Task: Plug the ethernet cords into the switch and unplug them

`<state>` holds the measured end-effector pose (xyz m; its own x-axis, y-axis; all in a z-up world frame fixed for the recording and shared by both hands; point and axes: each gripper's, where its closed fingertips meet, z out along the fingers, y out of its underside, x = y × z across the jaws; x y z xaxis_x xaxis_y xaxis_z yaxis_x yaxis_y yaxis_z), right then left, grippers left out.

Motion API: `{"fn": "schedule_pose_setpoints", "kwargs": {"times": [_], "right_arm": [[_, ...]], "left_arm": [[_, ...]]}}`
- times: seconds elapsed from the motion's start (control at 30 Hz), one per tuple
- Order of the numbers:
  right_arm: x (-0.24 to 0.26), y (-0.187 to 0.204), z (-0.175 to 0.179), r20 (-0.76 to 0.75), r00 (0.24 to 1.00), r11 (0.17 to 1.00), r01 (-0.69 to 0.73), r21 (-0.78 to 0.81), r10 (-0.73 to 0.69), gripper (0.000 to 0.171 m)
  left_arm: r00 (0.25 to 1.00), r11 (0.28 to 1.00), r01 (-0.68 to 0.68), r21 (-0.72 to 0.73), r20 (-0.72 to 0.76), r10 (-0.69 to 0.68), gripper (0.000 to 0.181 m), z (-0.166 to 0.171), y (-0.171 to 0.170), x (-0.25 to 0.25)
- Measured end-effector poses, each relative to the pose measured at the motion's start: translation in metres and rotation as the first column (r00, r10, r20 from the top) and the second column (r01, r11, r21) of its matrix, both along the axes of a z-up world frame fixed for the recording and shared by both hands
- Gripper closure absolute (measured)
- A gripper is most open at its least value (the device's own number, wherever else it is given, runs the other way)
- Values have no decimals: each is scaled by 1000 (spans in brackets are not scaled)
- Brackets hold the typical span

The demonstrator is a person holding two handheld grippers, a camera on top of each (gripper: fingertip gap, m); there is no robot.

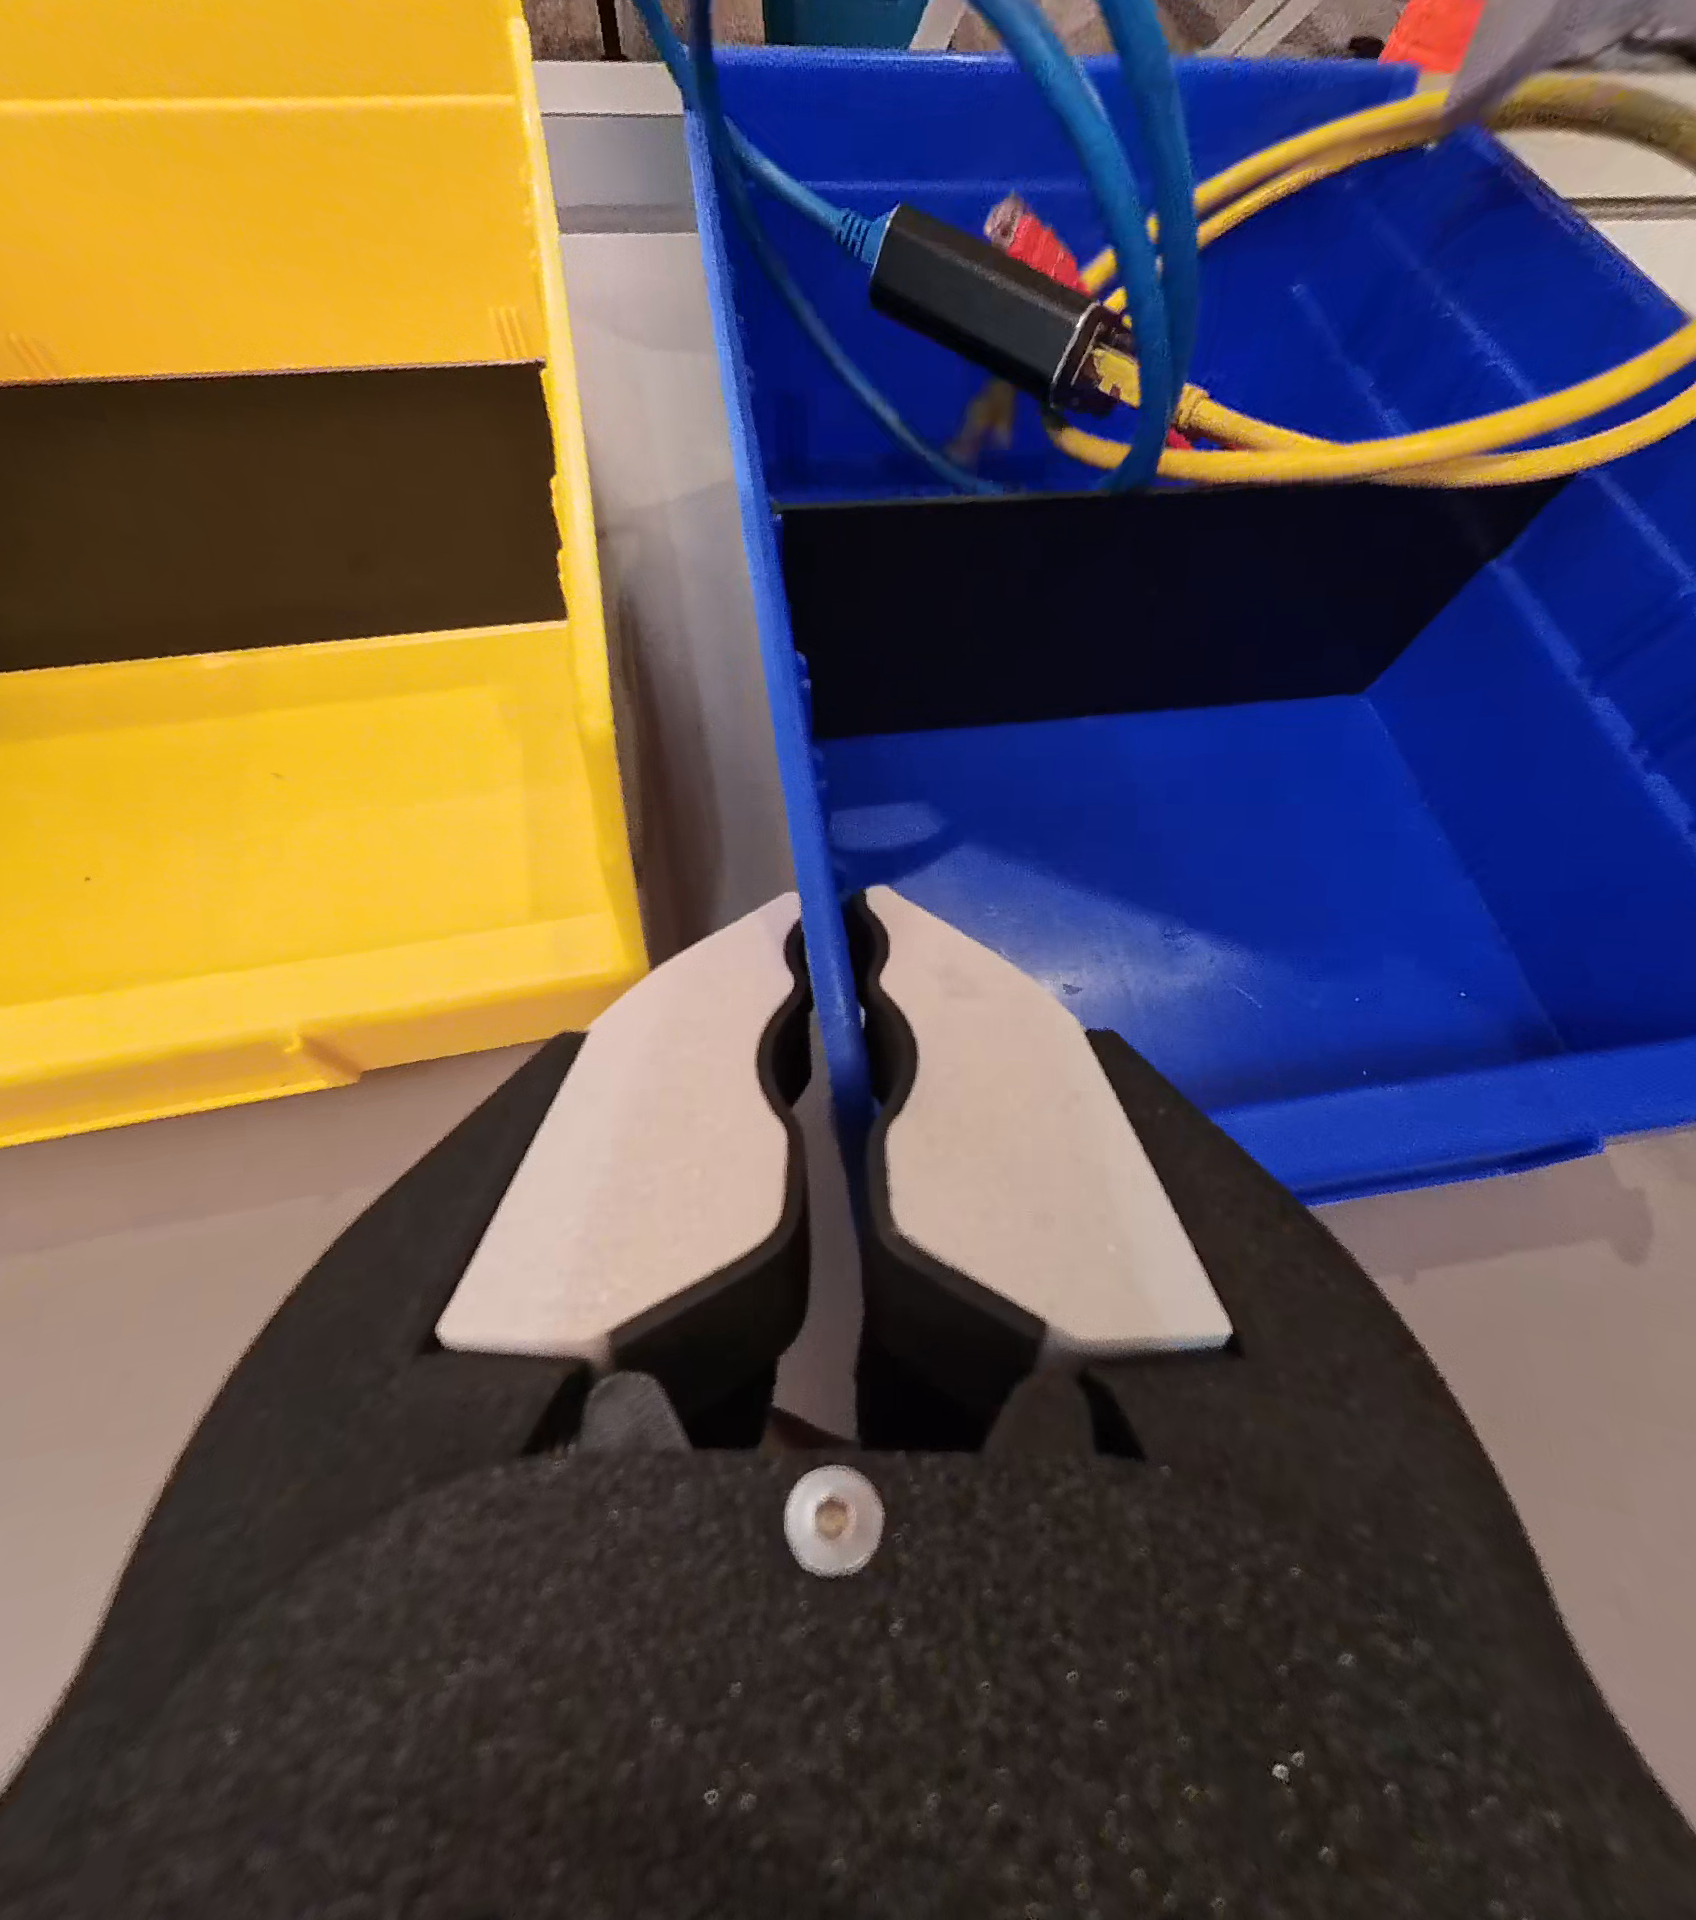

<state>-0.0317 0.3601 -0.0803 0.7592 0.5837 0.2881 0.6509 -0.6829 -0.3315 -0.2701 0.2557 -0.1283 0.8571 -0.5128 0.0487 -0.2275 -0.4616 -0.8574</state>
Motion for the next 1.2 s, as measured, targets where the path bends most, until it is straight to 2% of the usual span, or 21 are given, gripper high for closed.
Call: {"fn": "schedule_pose_setpoints", "kwargs": {"times": [0.03,0.1,0.17,0.23,0.27,0.33,0.43,0.5,0.57,0.67,0.73,0.8,0.9,1.0,1.07,1.2], "right_arm": [[-3,-1,14,-77,997,999,16,50,-12,119],[-3,-10,53,-207,978,980,66,185,-26,111],[0,-33,93,-355,935,924,149,351,-16,117],[-9,-71,113,-528,848,868,228,441,46,122],[-18,-93,110,-594,800,856,246,454,86,124],[-34,-132,82,-679,725,858,275,433,111,125],[-37,-171,16,-740,673,816,417,400,19,128],[-38,-192,-18,-747,665,796,464,390,-22,127],[-39,-209,-38,-766,639,788,507,350,-71,125],[-57,-226,-46,-801,596,820,486,303,-57,125],[-65,-231,-49,-775,630,838,443,319,-39,126],[-70,-231,-45,-741,672,840,404,362,-3,126],[-73,-227,-41,-720,694,830,383,406,32,128],[-84,-223,-41,-734,677,839,369,400,51,129],[-97,-220,-42,-742,667,853,347,389,67,130],[-139,-216,-44,-746,658,879,291,377,102,129]], "left_arm": [[1000,1000,-5,1,0,5,178,0,0,0],[1000,1000,-19,3,1,19,178,0,0,0],[999,999,-49,-2,18,49,178,0,1,-1],[995,996,-89,-5,41,89,178,1,3,1],[994,995,-99,-3,50,99,178,1,5,3],[993,995,-102,-5,57,102,178,1,9,8],[993,996,-87,2,78,87,177,1,12,12],[995,998,-63,20,76,61,176,1,11,12],[994,999,-12,37,106,8,157,8,2,12],[971,997,32,72,232,-48,153,42,-12,-7],[968,999,-20,29,252,12,152,52,-5,-48],[969,992,-119,42,223,107,146,55,17,-109],[976,978,-209,28,69,206,136,37,56,-192],[984,984,-173,-30,26,174,136,16,88,-222],[990,990,-138,-30,32,139,144,11,105,-224],[998,998,-58,-29,29,59,177,4,117,-211]]}}
